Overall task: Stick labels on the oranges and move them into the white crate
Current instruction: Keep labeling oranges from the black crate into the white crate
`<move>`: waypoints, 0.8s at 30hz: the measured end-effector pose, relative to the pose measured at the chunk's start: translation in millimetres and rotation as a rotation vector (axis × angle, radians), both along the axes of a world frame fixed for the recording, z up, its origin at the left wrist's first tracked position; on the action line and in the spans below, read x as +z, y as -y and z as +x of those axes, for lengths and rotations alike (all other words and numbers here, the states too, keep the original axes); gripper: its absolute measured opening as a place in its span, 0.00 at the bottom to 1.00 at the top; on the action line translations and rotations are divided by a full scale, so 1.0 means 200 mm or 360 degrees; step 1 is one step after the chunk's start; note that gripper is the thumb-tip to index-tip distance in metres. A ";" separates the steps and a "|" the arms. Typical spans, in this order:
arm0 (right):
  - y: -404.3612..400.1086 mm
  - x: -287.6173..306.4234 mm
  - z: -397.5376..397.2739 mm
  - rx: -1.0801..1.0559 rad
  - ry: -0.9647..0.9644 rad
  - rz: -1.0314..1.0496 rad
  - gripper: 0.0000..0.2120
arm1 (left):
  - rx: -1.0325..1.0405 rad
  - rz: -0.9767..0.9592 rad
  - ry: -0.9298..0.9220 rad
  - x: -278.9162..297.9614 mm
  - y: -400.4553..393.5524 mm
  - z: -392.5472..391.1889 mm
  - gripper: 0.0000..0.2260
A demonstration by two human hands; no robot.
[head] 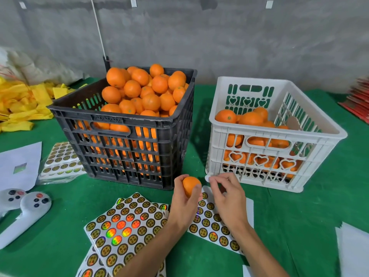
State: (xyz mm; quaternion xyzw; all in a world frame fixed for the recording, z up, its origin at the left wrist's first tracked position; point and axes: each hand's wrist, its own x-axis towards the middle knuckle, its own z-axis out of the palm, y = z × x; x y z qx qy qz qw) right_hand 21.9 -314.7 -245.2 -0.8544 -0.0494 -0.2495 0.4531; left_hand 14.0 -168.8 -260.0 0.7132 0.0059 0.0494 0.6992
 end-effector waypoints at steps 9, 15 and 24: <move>-0.04 -0.03 -0.03 0.0365 0.0126 -0.0185 0.21 | -0.0032 -0.0060 -0.0083 0.02 -0.03 -0.02 0.15; -0.01 -0.04 -0.03 0.0153 0.0114 0.0193 0.21 | 0.0003 -0.0021 0.0118 0.17 0.00 -0.02 0.20; -0.01 -0.05 -0.02 0.0056 0.0006 0.0249 0.19 | 0.0021 0.0351 0.0704 0.91 0.26 0.30 0.29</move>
